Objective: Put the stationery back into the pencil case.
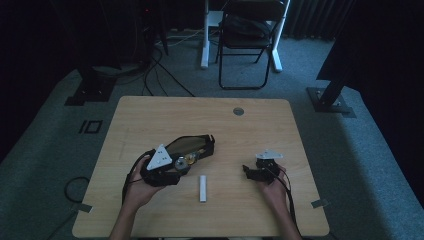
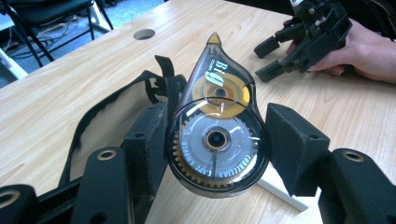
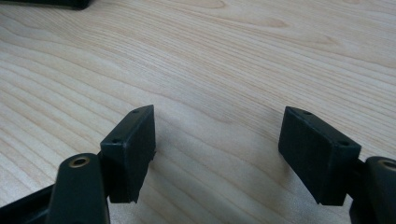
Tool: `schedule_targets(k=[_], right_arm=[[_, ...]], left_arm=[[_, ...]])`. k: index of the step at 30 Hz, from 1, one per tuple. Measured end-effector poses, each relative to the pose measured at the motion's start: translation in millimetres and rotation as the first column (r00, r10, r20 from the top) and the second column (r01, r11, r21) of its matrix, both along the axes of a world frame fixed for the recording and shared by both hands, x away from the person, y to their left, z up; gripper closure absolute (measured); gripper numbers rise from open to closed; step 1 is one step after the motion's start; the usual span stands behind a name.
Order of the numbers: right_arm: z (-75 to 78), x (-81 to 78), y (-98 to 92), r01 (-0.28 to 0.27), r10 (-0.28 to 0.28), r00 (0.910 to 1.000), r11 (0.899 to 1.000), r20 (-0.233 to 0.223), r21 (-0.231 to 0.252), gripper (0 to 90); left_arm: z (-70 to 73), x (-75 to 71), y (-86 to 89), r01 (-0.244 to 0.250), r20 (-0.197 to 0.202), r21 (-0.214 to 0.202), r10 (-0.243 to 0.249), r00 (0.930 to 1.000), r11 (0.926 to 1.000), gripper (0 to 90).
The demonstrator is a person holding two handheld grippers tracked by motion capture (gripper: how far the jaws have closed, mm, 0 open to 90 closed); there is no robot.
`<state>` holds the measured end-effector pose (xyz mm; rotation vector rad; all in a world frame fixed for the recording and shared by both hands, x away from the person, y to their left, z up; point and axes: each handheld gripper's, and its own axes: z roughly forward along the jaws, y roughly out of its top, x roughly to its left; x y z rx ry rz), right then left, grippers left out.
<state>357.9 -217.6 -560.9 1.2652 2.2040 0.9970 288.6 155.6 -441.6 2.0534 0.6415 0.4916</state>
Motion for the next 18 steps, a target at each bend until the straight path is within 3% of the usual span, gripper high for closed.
schedule_targets(k=[18], right_arm=[[0.0,0.0,-0.1,-0.001,0.001,1.0,1.0,0.001,-0.001,27.3]], left_arm=[[7.2,10.3,3.0,-0.008,0.012,-0.013,0.009,0.9999,0.9999,41.6]])
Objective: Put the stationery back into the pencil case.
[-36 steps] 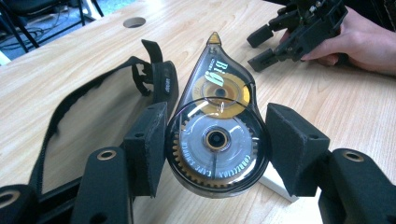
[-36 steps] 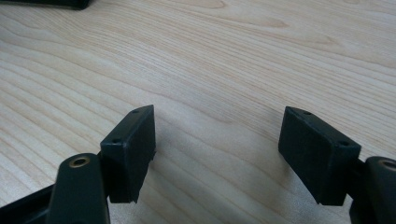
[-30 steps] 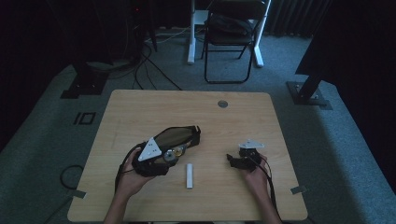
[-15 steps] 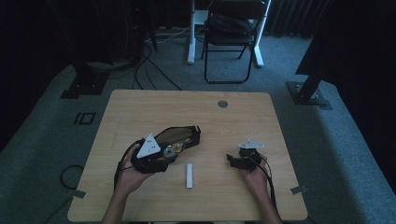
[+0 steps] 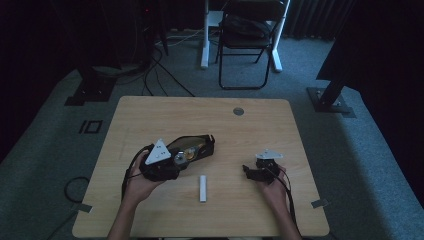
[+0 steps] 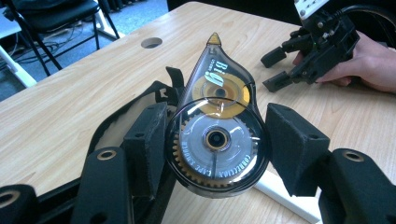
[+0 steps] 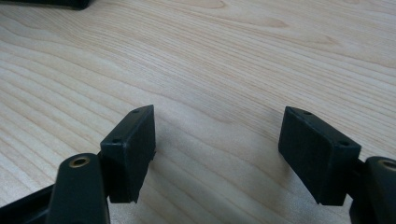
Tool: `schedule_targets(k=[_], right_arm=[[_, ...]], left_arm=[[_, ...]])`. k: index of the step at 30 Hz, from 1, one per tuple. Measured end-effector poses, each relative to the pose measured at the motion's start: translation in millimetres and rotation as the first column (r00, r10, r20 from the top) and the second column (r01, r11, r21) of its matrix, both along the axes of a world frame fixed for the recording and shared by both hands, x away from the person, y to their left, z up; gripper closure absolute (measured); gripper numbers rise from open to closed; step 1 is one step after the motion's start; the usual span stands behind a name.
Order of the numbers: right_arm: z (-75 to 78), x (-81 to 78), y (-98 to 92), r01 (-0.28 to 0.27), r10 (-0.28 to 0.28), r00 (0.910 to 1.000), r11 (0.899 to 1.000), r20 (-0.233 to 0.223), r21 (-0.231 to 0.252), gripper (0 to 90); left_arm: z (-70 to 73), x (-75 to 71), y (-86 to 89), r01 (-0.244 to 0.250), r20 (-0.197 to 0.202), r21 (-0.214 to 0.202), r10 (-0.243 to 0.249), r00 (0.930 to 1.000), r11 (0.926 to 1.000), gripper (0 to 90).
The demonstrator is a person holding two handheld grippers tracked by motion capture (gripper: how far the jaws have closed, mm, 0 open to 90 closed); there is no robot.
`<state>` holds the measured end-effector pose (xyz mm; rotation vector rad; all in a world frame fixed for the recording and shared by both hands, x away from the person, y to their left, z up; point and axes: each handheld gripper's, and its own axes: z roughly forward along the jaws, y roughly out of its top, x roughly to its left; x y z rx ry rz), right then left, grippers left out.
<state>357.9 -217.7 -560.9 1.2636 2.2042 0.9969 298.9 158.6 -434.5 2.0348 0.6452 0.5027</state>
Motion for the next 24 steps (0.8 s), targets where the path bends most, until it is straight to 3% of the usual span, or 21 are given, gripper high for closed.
schedule_targets(k=[24], right_arm=[[0.0,0.0,0.0,0.0,0.0,1.0,1.0,0.0,0.0,27.4]], left_arm=[[-1.3,10.7,6.0,-0.055,0.002,-0.006,0.055,0.9985,0.9985,41.6]])
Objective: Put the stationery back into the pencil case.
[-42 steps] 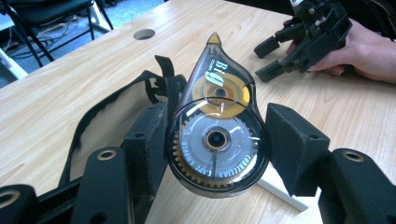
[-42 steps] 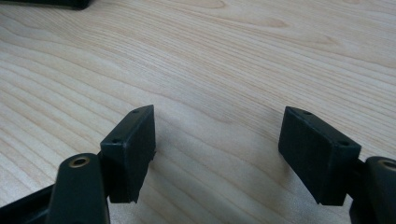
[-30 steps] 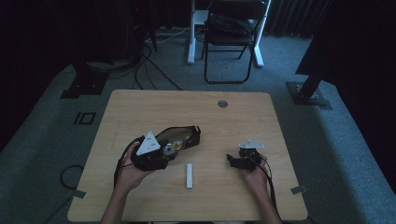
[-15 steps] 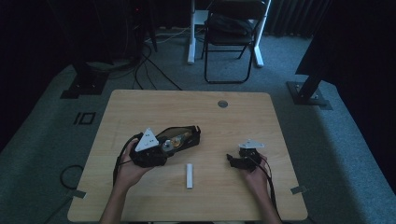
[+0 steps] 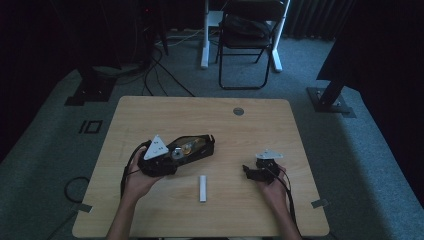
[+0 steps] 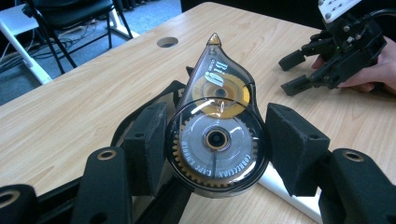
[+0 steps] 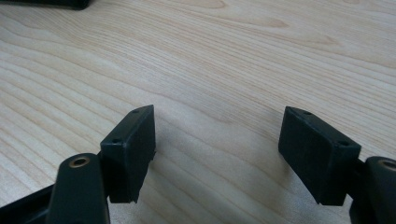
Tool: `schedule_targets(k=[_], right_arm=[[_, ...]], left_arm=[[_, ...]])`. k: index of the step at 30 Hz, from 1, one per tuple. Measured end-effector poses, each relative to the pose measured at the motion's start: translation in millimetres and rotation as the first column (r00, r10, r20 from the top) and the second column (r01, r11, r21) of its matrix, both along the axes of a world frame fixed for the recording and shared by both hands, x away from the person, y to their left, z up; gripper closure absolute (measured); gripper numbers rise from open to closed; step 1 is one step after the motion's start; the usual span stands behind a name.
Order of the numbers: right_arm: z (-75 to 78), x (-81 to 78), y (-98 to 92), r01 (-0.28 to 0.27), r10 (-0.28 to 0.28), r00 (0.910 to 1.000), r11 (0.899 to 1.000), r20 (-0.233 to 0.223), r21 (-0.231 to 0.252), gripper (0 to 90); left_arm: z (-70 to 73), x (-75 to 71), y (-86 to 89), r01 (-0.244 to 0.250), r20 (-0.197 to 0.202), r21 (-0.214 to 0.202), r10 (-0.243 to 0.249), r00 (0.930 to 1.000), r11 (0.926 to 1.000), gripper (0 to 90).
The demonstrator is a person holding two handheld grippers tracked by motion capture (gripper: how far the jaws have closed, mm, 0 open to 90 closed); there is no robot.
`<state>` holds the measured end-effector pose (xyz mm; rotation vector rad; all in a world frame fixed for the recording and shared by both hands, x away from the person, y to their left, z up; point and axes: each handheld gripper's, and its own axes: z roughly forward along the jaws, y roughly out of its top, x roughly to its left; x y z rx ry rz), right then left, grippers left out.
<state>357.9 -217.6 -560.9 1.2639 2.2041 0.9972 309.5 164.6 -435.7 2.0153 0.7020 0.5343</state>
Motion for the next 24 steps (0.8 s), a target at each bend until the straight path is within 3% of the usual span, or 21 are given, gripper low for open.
schedule_targets(k=[24], right_arm=[[0.0,0.0,0.1,0.001,-0.001,1.0,1.0,0.0,0.001,27.3]], left_arm=[[-9.8,12.3,1.4,-0.115,0.004,0.006,0.115,0.9934,0.9933,41.6]])
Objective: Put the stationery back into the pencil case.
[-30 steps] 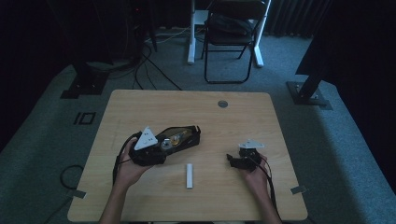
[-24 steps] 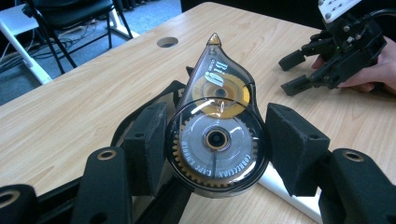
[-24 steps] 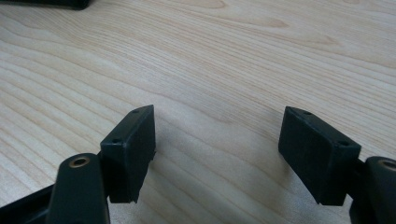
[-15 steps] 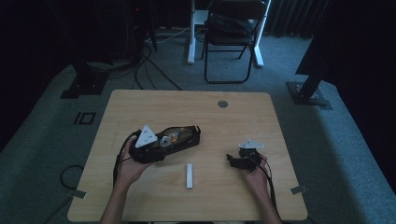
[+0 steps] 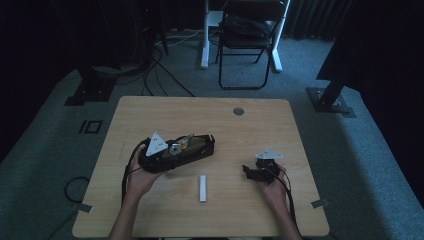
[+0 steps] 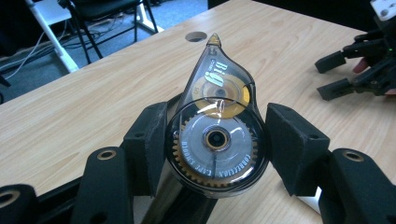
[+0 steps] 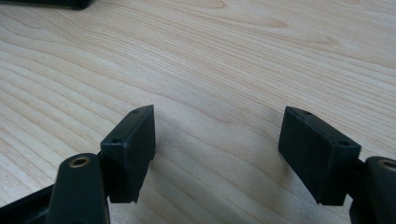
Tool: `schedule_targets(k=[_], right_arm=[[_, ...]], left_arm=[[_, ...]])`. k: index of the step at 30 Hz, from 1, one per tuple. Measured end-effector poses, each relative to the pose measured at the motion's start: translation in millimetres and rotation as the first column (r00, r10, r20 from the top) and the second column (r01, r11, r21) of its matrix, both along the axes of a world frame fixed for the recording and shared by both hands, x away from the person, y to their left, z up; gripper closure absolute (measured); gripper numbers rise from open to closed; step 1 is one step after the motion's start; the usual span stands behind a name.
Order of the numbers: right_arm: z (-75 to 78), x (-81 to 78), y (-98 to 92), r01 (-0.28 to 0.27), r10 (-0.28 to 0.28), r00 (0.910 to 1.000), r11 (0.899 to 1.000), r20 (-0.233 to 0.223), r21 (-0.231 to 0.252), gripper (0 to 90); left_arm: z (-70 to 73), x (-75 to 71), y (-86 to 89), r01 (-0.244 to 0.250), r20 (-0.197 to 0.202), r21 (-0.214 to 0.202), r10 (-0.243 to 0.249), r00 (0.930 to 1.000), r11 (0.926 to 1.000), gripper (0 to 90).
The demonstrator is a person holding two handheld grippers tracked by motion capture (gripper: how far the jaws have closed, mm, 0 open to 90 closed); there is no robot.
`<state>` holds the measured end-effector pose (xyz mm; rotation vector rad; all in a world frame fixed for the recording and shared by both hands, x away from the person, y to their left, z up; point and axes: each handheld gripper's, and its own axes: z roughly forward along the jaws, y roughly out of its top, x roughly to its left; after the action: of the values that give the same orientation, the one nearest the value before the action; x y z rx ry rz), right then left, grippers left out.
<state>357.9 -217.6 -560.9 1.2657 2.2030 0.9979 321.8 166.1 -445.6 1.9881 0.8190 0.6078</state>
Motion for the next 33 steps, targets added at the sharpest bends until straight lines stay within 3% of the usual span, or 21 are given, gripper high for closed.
schedule_targets(k=[18,33], right_arm=[[0.0,0.0,0.0,0.0,0.0,1.0,1.0,0.0,0.0,27.4],[0.0,0.0,-0.1,-0.001,0.001,1.0,1.0,0.0,-0.001,27.3]], left_arm=[[-7.0,8.8,0.1,-0.057,0.001,0.005,0.057,0.9984,0.9984,41.6],[-13.0,18.9,-2.2,-0.036,-0.013,0.009,0.036,0.9993,0.9993,41.6]])
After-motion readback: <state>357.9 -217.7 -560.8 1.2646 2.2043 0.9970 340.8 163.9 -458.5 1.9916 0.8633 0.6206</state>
